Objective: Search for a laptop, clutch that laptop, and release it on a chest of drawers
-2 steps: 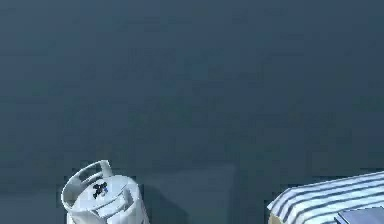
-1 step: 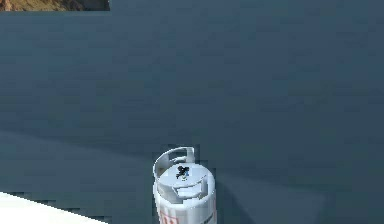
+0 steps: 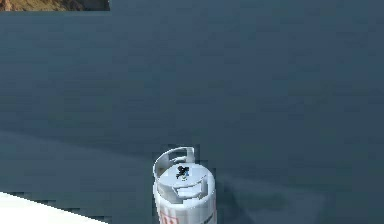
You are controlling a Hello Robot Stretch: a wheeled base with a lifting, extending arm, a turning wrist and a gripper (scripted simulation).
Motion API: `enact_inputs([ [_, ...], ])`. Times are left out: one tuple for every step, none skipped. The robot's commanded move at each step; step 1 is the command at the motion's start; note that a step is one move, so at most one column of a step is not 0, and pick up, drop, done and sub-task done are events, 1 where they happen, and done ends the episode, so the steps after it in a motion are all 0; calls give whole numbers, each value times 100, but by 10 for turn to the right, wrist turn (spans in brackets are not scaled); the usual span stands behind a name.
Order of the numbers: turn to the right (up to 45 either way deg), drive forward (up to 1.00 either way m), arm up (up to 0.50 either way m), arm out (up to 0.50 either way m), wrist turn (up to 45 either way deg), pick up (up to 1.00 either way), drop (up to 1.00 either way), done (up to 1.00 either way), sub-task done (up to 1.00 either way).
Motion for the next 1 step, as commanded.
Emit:
enact_inputs([
  [0,0,14,0,0,0,0,0,0],
])
